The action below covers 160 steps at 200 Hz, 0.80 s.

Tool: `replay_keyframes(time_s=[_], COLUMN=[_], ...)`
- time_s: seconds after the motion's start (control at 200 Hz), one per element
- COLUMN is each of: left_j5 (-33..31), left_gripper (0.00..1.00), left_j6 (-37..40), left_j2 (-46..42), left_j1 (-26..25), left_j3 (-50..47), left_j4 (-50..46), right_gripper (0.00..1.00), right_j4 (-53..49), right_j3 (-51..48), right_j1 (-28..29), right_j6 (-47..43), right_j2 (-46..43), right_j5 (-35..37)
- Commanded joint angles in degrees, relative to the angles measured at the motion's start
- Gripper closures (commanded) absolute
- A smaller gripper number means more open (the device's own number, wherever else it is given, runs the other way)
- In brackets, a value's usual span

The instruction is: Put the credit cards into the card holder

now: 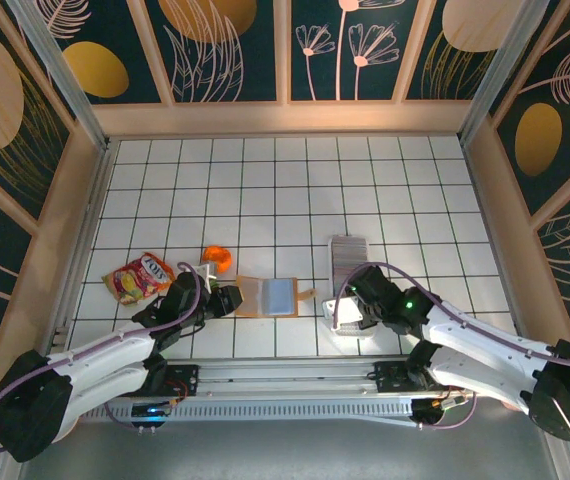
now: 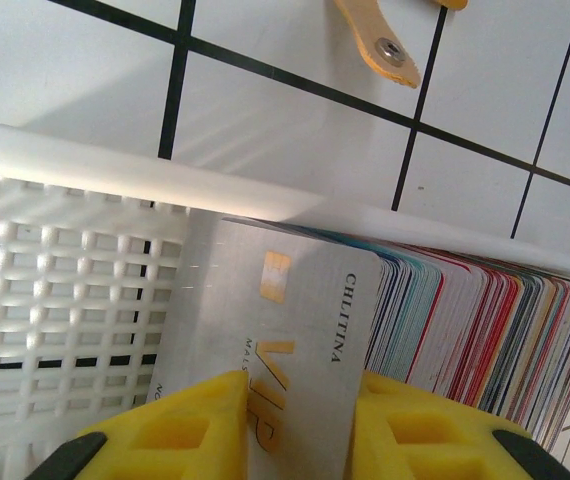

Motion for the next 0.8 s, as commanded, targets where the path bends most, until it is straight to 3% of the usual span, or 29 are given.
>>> replay_keyframes(time_s=[0.0, 0.796], left_j5=[0.75, 0.64], left_gripper=[0.6, 0.6], left_j6=[-0.6, -0.24], left_j2=[0.18, -0.04], left_j1=[0.1, 0.1], left_j3=[0.16, 0.42], left_j4=[-0.13, -0.56], right_gripper=[0.75, 0.88], right_j4=[0.24, -5.15], right_j3=[1.1, 5.56], right_j1=[-1.15, -1.07], right_j6=[-1.2, 1.99], right_j2=[-1.18, -2.42], right_j5=[4.59, 0.68])
